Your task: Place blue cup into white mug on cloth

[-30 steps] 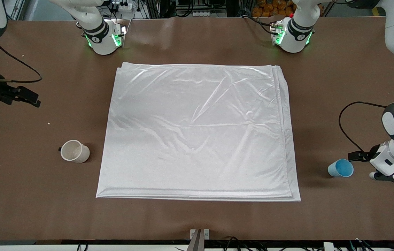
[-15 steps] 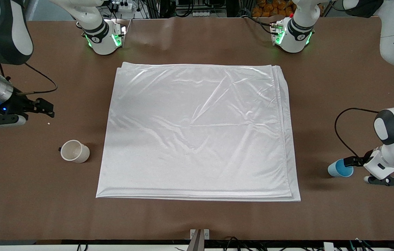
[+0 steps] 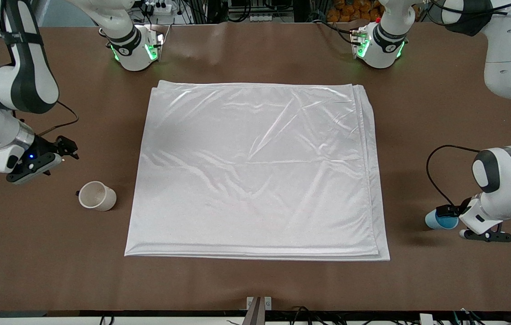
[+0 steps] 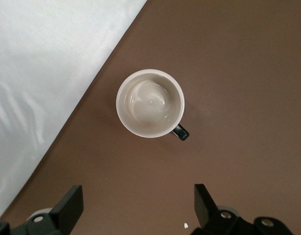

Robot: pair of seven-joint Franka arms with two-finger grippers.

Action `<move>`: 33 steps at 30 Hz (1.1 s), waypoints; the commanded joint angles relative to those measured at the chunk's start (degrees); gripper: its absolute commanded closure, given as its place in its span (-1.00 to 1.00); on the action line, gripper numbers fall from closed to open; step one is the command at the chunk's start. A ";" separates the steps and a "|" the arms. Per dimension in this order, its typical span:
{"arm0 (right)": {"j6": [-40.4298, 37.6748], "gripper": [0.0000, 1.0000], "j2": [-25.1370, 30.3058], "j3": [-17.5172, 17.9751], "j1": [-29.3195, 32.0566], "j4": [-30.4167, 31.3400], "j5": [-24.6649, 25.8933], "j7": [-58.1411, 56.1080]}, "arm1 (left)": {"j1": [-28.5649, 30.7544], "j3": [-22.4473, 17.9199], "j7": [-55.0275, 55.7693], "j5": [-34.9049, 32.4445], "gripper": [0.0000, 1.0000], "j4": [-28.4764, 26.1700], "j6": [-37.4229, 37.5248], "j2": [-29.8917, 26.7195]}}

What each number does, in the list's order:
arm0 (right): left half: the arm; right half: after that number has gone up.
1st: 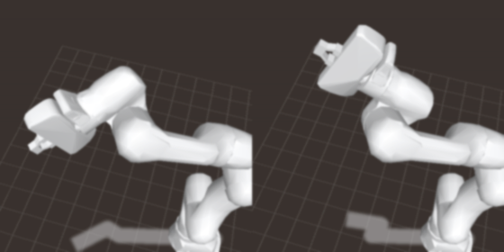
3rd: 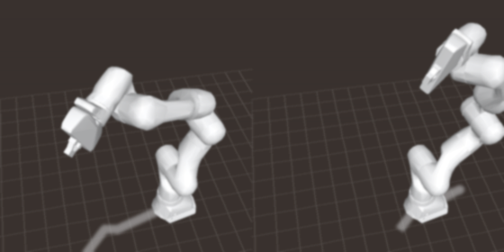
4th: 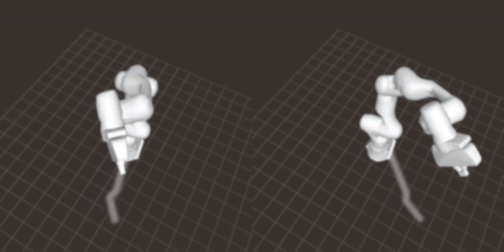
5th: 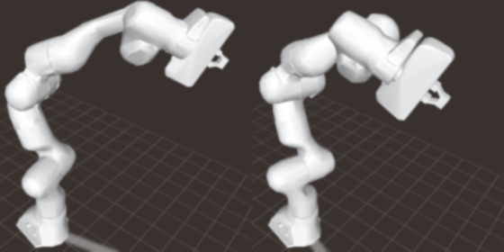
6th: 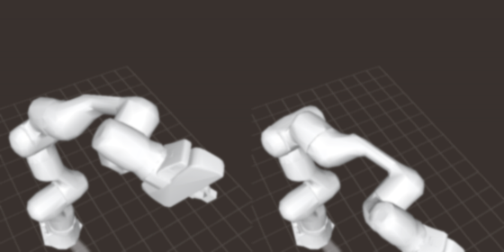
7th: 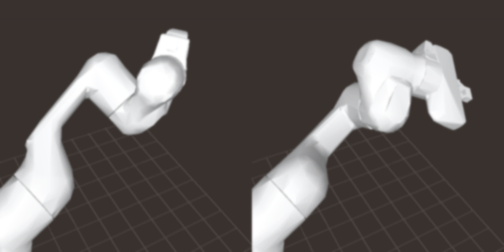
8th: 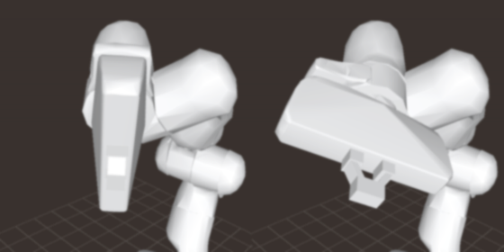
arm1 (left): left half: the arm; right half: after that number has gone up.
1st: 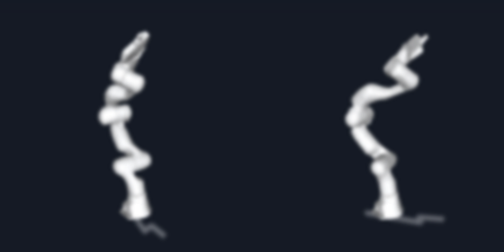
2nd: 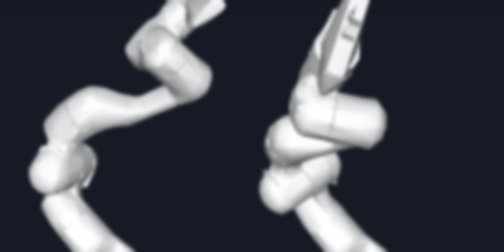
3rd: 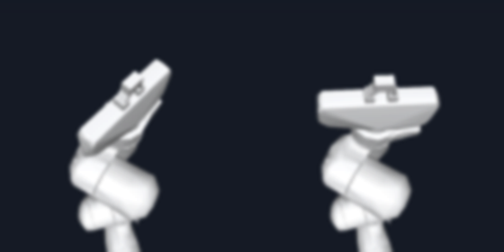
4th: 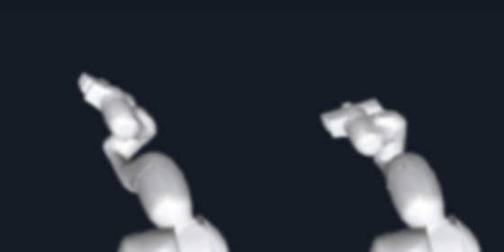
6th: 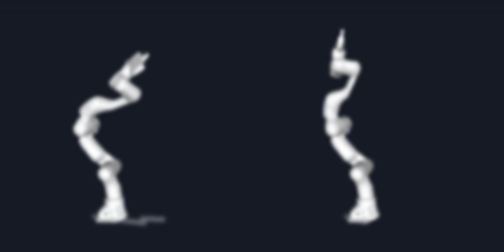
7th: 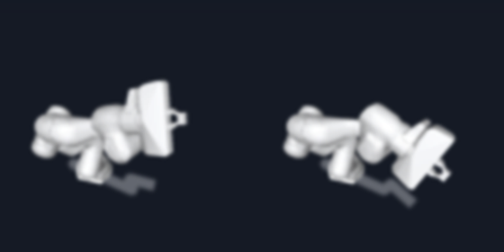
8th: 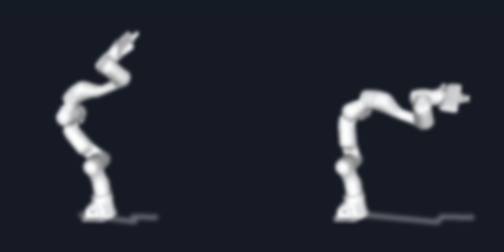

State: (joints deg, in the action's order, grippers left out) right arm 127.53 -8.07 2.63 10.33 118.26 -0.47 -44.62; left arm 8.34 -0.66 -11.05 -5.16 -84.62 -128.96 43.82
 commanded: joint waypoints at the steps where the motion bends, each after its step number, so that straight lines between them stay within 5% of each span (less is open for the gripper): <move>1: 2.28 -1.00 -3.09 0.54 0.84 -1.02 -1.55 -9.59 | 0.27 0.22 -0.38 -1.34 -1.00 1.39 -0.59 1.71; 22: 4.83 -1.00 -14.51 0.54 0.40 -10.59 -0.59 -35.87 | 0.27 0.04 -0.03 -1.43 -0.98 1.56 -3.75 4.52; 28: 4.66 -1.00 -19.78 0.54 0.75 -15.95 -0.41 -46.32 | 0.27 -0.04 0.15 -1.43 -0.70 1.65 -5.16 4.70; 33: 4.57 -1.00 -22.16 0.54 0.84 -18.68 -0.32 -52.49 | 0.27 -0.04 0.67 -1.34 -0.06 1.65 -5.16 4.52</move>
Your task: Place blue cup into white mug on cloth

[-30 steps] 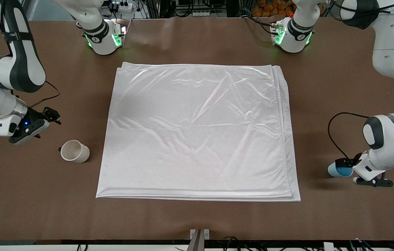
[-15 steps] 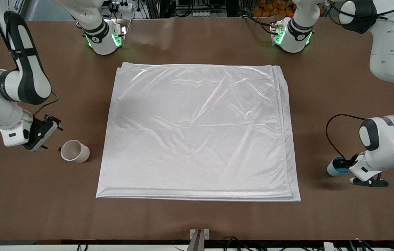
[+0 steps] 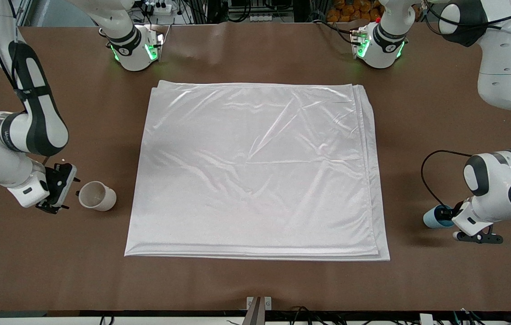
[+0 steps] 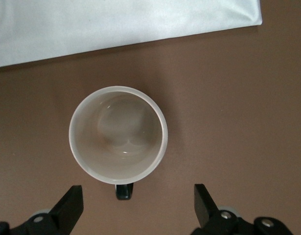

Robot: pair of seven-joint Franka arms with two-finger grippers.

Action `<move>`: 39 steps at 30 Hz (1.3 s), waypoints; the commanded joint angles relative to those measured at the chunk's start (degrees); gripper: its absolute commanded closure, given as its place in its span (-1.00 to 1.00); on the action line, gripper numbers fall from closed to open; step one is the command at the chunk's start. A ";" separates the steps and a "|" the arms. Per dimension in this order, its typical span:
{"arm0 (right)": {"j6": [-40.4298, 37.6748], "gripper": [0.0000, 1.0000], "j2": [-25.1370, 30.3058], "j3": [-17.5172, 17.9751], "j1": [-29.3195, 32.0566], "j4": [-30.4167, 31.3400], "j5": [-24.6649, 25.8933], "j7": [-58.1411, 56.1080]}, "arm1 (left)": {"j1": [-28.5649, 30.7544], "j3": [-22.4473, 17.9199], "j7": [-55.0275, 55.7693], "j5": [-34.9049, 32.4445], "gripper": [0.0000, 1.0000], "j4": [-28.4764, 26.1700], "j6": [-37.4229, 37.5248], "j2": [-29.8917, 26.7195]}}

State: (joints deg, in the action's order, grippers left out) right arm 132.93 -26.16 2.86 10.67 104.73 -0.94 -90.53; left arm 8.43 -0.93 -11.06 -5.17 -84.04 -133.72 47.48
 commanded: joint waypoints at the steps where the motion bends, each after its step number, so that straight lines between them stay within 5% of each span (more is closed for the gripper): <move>1: -0.83 -1.00 -4.25 0.22 0.49 -5.23 0.15 -7.37 | 0.18 0.22 0.86 -1.34 0.09 1.07 -0.40 0.86; 5: -0.83 -1.00 -4.52 0.22 0.49 -5.15 2.16 -8.95 | 0.18 0.14 0.95 -1.34 0.52 1.16 -0.49 0.69; 13: -0.92 -1.00 -5.57 0.13 1.45 -4.88 4.98 -9.57 | 0.09 -0.39 0.87 -1.34 0.97 1.16 -0.49 -0.45; 39: 0.75 -1.00 -10.14 0.39 2.60 -2.69 2.35 -8.87 | -1.66 0.49 1.04 -0.46 1.00 1.16 9.88 -6.78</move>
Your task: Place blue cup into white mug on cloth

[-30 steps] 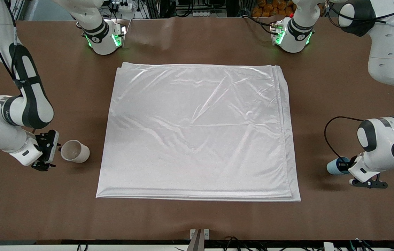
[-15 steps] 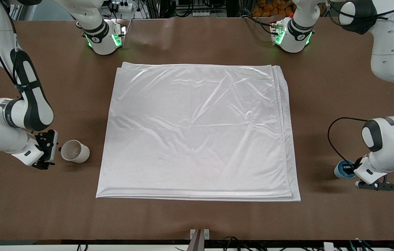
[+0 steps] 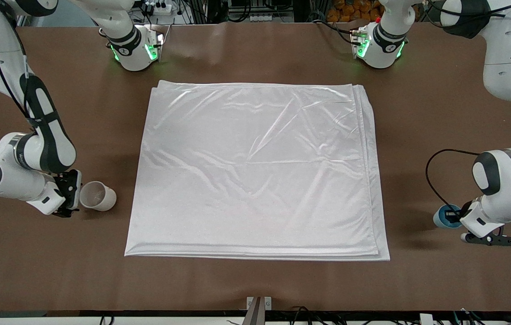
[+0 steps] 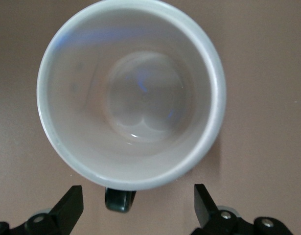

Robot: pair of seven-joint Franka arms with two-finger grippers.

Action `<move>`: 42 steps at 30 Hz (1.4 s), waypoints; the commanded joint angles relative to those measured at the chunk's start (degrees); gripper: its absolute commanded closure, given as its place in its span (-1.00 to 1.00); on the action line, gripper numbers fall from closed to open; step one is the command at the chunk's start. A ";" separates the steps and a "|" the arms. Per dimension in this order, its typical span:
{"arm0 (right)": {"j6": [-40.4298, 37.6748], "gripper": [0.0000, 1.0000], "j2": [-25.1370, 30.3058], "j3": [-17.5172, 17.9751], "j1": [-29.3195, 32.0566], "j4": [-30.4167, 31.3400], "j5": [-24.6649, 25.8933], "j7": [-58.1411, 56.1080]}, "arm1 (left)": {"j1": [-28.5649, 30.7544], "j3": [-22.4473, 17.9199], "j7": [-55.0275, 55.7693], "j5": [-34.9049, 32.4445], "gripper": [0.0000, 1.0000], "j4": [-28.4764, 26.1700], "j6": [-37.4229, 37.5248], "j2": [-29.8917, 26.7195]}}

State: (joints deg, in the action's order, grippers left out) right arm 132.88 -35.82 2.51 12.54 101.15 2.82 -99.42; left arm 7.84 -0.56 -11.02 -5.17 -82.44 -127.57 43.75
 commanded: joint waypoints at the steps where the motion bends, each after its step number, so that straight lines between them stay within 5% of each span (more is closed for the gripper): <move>1: 1.06 -1.00 -0.48 0.74 0.82 1.24 -1.85 0.01 | -1.50 0.29 1.61 -0.46 1.00 -0.44 4.17 -3.67; 12: 1.24 -0.01 -0.39 0.65 0.82 1.68 -2.91 0.19 | -2.56 2.31 7.06 1.47 1.00 -0.44 8.30 -6.13; 18: 1.15 0.99 -0.04 0.74 0.91 1.15 -2.91 0.27 | -3.88 2.58 10.23 1.56 1.00 -0.44 9.27 -6.84; 42: 1.68 1.00 5.67 4.87 1.70 1.07 -6.16 0.45 | -6.95 3.55 16.73 5.34 1.00 -0.44 13.32 -9.30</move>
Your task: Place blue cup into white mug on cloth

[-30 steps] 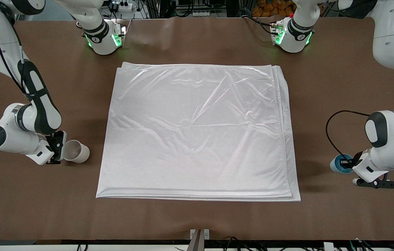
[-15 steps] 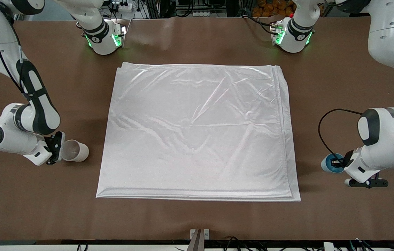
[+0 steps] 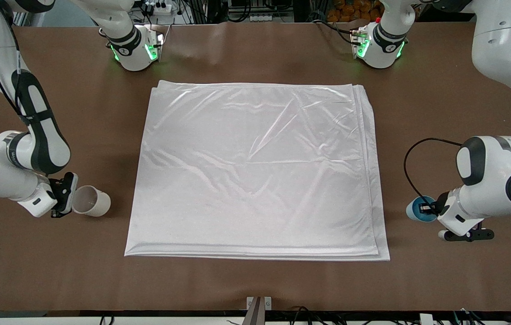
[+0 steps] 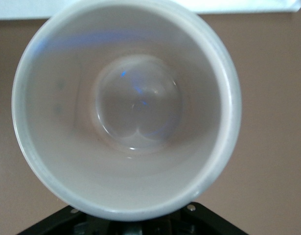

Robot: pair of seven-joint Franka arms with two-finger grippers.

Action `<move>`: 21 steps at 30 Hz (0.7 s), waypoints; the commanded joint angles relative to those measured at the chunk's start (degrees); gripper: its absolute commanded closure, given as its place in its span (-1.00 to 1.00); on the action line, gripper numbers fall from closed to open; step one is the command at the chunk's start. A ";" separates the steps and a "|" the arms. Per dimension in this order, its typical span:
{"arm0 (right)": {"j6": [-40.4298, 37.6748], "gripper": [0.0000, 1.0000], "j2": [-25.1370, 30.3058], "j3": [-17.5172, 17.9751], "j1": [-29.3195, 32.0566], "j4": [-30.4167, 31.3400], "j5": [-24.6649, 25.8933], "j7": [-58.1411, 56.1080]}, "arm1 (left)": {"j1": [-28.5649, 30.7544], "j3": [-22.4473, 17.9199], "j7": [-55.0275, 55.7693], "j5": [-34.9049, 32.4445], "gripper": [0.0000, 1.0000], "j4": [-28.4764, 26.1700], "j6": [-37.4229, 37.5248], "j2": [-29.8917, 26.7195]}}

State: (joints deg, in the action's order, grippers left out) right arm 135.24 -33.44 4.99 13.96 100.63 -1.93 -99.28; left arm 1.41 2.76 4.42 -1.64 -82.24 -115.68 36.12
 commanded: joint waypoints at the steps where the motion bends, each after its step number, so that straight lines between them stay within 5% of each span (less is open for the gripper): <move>1: -0.94 1.00 3.64 2.92 0.20 1.59 -1.50 0.58 | -0.79 0.32 1.81 1.81 1.00 -0.65 1.42 -1.76; 6: -1.99 1.00 4.79 5.56 -1.29 2.02 -1.50 5.93 | -0.88 0.32 3.05 1.72 1.00 -0.65 1.42 -1.76; 21: -4.37 1.00 5.49 5.56 -17.46 2.11 -0.97 26.85 | -0.97 0.41 4.10 1.90 1.00 -0.65 1.69 -2.02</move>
State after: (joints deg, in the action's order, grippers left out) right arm 131.16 -29.07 10.79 -0.01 101.33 -2.45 -77.65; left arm 0.58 3.16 6.88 -0.91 -82.24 -115.05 35.44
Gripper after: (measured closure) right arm 0.806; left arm 0.956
